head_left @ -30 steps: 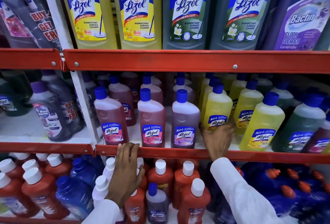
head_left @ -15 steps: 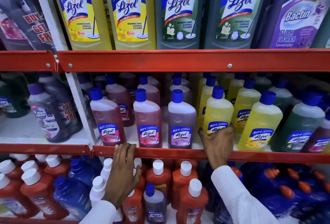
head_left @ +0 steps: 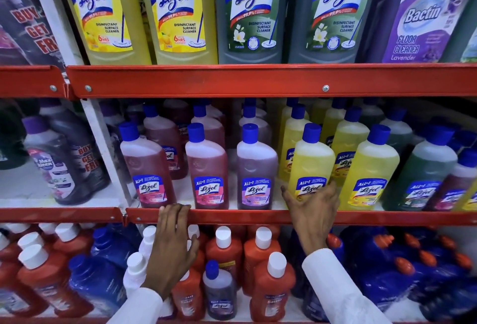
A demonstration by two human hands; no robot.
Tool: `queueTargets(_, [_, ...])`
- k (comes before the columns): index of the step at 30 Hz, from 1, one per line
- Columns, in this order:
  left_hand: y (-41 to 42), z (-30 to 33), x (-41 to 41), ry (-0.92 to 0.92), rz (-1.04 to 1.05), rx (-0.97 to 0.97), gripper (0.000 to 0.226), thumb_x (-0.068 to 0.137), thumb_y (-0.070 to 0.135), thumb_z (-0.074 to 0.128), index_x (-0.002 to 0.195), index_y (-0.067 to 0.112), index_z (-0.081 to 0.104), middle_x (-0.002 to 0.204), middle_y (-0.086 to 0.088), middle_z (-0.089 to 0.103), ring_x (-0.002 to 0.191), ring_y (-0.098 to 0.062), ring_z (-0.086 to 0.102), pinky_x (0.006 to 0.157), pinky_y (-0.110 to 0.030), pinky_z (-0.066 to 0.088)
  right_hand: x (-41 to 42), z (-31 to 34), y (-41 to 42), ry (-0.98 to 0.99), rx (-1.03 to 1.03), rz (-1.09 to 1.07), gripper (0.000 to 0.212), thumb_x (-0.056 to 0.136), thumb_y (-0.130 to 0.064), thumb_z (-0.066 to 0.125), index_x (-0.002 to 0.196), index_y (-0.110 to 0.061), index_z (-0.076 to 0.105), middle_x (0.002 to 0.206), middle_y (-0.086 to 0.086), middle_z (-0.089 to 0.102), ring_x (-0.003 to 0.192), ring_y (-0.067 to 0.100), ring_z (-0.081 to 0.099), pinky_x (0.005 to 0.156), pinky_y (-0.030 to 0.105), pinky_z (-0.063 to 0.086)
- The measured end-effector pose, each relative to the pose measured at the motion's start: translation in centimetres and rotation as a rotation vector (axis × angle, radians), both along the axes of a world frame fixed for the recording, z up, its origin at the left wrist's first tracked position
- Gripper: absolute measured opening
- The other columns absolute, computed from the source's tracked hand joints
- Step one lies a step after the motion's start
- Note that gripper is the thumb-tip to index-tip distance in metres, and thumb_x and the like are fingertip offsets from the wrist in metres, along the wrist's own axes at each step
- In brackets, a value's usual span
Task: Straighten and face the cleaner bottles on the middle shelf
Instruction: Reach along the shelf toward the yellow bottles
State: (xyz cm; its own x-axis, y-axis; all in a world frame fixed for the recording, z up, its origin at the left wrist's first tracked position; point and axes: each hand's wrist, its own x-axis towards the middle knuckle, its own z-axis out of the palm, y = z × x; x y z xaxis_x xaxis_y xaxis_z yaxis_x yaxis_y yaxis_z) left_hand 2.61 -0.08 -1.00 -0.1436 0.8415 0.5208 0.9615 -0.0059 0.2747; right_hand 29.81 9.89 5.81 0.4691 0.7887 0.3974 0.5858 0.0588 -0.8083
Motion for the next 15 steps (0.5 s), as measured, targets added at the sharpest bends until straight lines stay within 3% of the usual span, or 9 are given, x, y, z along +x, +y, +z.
queueTargets(3, [-0.1,0.2,0.1,-0.023,0.003,0.008,0.057,0.082,0.035,0.046,0.134,0.01,0.047,0.134,-0.011,0.053,0.132,-0.028,0.042,0.123,-0.044,0.021,-0.3,0.6,-2.4,0.073,0.16,-0.086,0.105,0.067,-0.056,0.081,0.142,-0.002,0.031,0.143,0.024,0.045,0.133,0.038,0.039,0.113,0.045,0.032])
queueTargets(6, [-0.2,0.9,0.3,-0.093,0.019,0.017,0.057,0.082,0.035,0.05,0.134,0.013,0.048,0.137,-0.009,0.055,0.135,-0.025,0.04,0.12,-0.046,0.028,-2.6,0.6,-6.2,0.222,0.448,0.032,0.058,0.078,-0.03,0.074,0.126,-0.008,0.05,0.126,0.015,0.054,0.118,0.029,0.049,0.103,0.032,0.039])
queueTargets(8, [-0.3,1.5,0.5,-0.169,0.017,0.035,0.057,0.082,0.037,0.052,0.134,0.014,0.05,0.137,-0.008,0.057,0.135,-0.025,0.042,0.118,-0.045,0.032,-5.2,0.0,-7.9,0.204,0.463,0.261,0.035,0.082,-0.019,0.069,0.115,-0.015,0.058,0.115,0.004,0.062,0.108,0.019,0.058,0.096,0.033,0.047])
queueTargets(11, [-0.2,3.0,1.2,-0.307,-0.019,0.094,0.056,0.082,0.039,0.049,0.133,0.016,0.052,0.134,-0.005,0.059,0.13,-0.022,0.047,0.113,-0.034,0.035,-8.6,-1.0,-8.3,0.077,0.294,0.533,0.037,0.087,-0.022,0.064,0.124,-0.019,0.061,0.122,-0.001,0.067,0.112,0.012,0.063,0.099,0.029,0.048])
queueTargets(13, [-0.1,4.2,1.5,-0.403,-0.034,0.128,0.052,0.084,0.035,0.051,0.132,0.015,0.054,0.132,-0.006,0.062,0.124,-0.022,0.053,0.108,-0.029,0.037,-10.3,-1.2,-7.9,0.016,0.173,0.595,0.048,0.09,-0.028,0.062,0.136,-0.018,0.053,0.135,0.002,0.062,0.123,0.014,0.058,0.106,0.013,0.038])
queueTargets(15, [0.2,5.2,1.5,-0.471,-0.027,0.143,0.05,0.083,0.026,0.056,0.131,0.013,0.055,0.13,-0.008,0.065,0.12,-0.025,0.059,0.105,-0.032,0.043,-11.4,-0.9,-7.5,-0.001,0.09,0.597,0.053,0.09,-0.024,0.064,0.14,-0.013,0.049,0.138,0.006,0.06,0.124,0.016,0.056,0.1,-0.006,0.022])
